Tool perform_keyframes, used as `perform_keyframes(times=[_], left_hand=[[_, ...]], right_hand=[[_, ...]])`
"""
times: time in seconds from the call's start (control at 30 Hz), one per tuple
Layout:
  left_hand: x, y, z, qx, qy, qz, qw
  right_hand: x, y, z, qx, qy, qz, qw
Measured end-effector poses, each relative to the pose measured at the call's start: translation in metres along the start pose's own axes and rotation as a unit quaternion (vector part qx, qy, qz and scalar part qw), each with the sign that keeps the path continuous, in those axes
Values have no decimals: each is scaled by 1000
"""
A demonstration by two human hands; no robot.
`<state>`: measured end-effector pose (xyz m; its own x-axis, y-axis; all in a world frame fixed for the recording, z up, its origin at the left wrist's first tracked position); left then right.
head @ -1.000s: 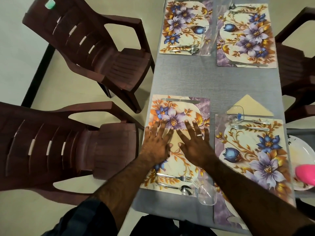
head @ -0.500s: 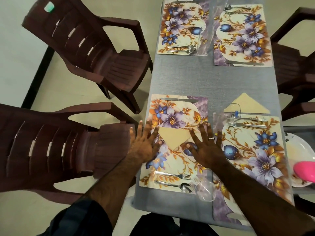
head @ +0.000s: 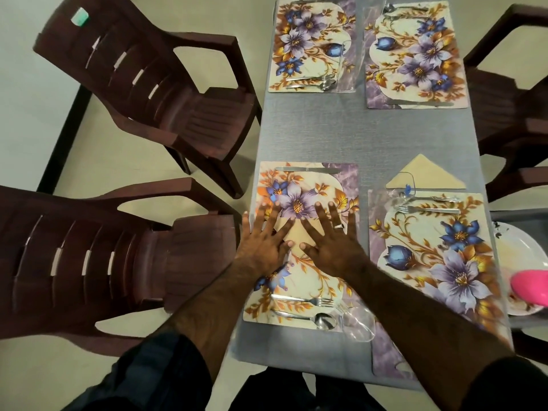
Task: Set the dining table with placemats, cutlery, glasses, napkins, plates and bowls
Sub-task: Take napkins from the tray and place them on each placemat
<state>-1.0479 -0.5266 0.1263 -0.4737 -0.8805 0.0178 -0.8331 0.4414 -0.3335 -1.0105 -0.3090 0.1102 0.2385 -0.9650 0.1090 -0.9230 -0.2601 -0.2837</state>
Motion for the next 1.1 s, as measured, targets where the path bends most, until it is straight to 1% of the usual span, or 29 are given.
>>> perform_keyframes(times=[0.1,0.2,0.3,0.43,0.53,0.7,0.8,0.87,0.93,1.0,1.03,1.07,1.1], left_hand=[[13,-7,3,17,-22,-25,999],[24,-17,2,13,-37,-60,997],[23,-14,-7,15,-39,-85,995],[2,11,-29,-10,-45,-23,999],[-11,29,-37,2,-53,-4,999],[-12,48,-43,59,-106,-51,991],[-10,47,-46,88,-137,-31,986],[-10,44,-45,103,-186,-22,977],[-6,43,-45,111,-255,-26,960],[-2,44,-52,86,-298,-28,950],[0,47,-58,61,-307,-30,949],[1,50,-67,27,-306,-35,951],[3,54,-76,-16,-298,-40,954]], right_hand=[[-18,-15,2,6,1,27,1000],[-38,-34,1,1,14,56,998],[-45,-41,-4,-23,18,90,995],[-26,-18,-23,-53,22,85,995],[-8,4,-35,-26,76,86,993],[-5,19,-38,31,139,84,986],[-9,22,-39,41,166,90,981],[-11,23,-42,52,188,85,977],[-15,24,-47,80,212,77,971],[-20,24,-58,104,207,60,971],[-23,25,-65,89,193,54,976],[-27,27,-75,47,163,52,984],[-31,30,-83,-15,121,51,991]])
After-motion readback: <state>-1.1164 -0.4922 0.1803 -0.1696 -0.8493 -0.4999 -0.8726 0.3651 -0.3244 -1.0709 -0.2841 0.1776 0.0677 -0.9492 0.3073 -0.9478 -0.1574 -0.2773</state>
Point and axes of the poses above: each hand's wrist, its own y-axis towards the middle knuckle, its own z-axis out of the palm, x = y × z, the point moved 2 cm from there along y, towards the middle knuckle, and after that the axes turned 2 degrees about -z, right-handed, at the moved point
